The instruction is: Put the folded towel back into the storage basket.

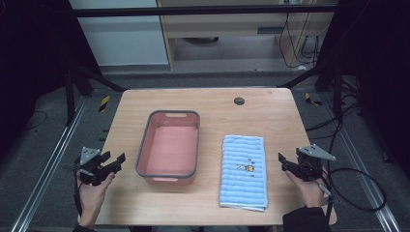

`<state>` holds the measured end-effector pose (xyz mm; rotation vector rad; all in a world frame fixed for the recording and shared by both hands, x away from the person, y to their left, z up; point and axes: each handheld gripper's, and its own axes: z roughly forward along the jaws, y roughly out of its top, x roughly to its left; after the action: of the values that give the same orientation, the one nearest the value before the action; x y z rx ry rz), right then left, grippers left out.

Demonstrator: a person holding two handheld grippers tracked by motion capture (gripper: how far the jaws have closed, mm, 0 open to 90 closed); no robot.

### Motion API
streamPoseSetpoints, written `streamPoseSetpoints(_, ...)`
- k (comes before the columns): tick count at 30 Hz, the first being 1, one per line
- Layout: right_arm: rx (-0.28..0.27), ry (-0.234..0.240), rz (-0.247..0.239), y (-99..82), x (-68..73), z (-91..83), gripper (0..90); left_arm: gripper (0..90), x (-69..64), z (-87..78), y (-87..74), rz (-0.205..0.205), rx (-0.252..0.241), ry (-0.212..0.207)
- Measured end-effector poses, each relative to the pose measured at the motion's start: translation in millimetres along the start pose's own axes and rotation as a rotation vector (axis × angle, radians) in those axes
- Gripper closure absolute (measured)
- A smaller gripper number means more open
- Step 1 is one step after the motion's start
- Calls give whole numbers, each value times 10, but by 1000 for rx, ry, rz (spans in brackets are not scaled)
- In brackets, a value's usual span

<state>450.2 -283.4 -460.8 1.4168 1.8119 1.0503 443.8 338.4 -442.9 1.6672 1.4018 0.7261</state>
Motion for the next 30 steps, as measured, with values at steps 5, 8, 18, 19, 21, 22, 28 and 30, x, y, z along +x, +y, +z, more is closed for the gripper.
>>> streamPoseSetpoints(5, -19, 21, -15, 18, 31, -13, 309, 352, -65, -65, 60, 9, -16, -23)
streamPoseSetpoints(8, -28, 29, -32, 33, 46, -18, 309, 333, -104, -101, 94, 19, -23, -35)
streamPoseSetpoints(18, -106, 56, -42, 170, 140, -138, 311, 324, -265, -235, 212, 46, -61, -80)
streamPoseSetpoints(19, -106, 56, -42, 170, 140, -138, 311, 324, -265, -235, 212, 46, -61, -80)
streamPoseSetpoints(21, -115, 65, -43, 195, 153, -154, 310, 324, -306, -263, 241, 55, -76, -88)
streamPoseSetpoints(22, -117, 67, -42, 199, 157, -155, 311, 325, -306, -263, 241, 55, -76, -88)
streamPoseSetpoints(28, -116, 79, -46, 222, 168, -150, 318, 341, -427, -323, 286, 63, -94, -113)
streamPoseSetpoints(30, -115, 78, -46, 227, 172, -150, 320, 345, -446, -329, 288, 66, -95, -113)
